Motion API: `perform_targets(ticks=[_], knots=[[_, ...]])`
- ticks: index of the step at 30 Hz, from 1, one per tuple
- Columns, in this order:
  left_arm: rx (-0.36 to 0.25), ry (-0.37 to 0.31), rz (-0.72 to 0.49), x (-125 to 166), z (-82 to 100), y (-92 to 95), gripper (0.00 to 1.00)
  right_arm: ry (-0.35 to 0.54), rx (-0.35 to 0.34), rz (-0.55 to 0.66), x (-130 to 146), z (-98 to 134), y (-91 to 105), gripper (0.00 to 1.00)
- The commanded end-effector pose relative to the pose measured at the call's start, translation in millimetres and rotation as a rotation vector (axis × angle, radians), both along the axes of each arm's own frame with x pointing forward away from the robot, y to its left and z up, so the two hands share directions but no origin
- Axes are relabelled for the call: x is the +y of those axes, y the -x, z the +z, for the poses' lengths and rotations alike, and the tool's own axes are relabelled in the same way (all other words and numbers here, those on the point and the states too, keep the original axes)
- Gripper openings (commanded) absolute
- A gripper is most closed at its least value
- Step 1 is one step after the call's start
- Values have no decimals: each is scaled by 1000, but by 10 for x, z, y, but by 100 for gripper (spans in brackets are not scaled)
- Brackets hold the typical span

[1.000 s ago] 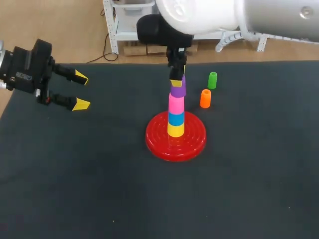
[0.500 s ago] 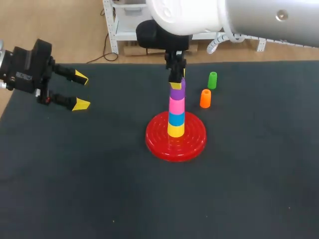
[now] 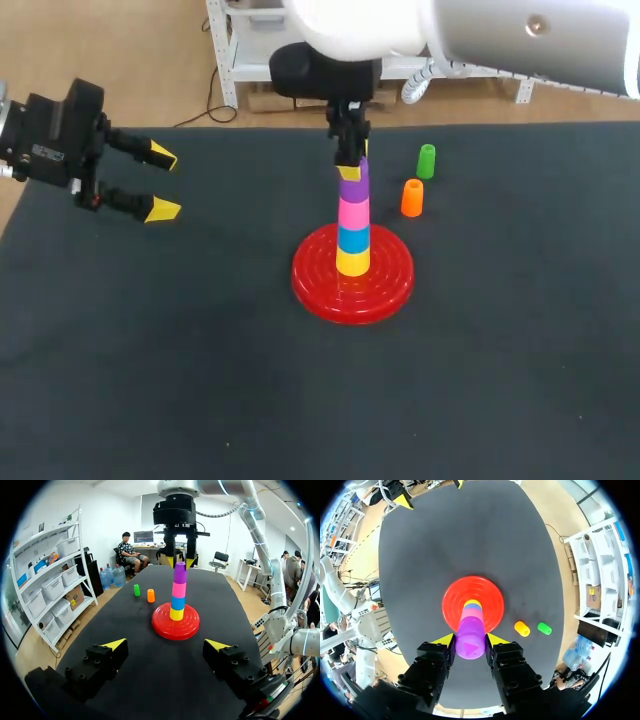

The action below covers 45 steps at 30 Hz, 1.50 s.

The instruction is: Pick up and stack the cylinders on the red base in this order: pink,purple,orange,green

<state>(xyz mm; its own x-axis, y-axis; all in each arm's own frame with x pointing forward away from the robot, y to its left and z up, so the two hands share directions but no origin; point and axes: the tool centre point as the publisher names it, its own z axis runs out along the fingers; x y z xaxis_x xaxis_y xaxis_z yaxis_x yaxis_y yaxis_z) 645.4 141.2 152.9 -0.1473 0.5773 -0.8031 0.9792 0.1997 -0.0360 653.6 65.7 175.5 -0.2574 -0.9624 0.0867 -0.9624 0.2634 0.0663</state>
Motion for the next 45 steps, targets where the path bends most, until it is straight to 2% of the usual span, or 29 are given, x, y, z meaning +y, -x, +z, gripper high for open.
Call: perform_targets(ticks=[1,3,4,5,6,15,19,22,29,37,42,45], knots=[[-4,2,1,4,-9,9,100,-7,10,-6,-4,-50,-14,0],[-4,2,1,4,-9,9,100,-9,9,-6,-7,-50,-2,1],[-4,2,1,4,-9,9,100,-14,7,-6,-9,-42,7,14],[-4,2,1,4,-9,9,100,-24,0,-7,-11,-19,18,49],[-4,2,1,4,-9,9,100,-36,-6,-12,-16,9,23,100],[-4,2,1,4,-9,9,100,-157,-90,-55,-166,454,39,100],[-4,2,1,4,-9,9,100,-219,-145,-173,-391,582,-96,100],[-4,2,1,4,-9,9,100,-243,-192,-289,-640,563,-246,100],[-4,2,1,4,-9,9,100,-211,-170,-424,-1015,240,-474,100],[-4,2,1,4,-9,9,100,-107,-115,-462,-1082,-291,-581,100],[-4,2,1,4,-9,9,100,-93,-81,-471,-1092,-624,-624,100],[-4,2,1,4,-9,9,100,-119,-110,-466,-1094,-682,-634,100]])
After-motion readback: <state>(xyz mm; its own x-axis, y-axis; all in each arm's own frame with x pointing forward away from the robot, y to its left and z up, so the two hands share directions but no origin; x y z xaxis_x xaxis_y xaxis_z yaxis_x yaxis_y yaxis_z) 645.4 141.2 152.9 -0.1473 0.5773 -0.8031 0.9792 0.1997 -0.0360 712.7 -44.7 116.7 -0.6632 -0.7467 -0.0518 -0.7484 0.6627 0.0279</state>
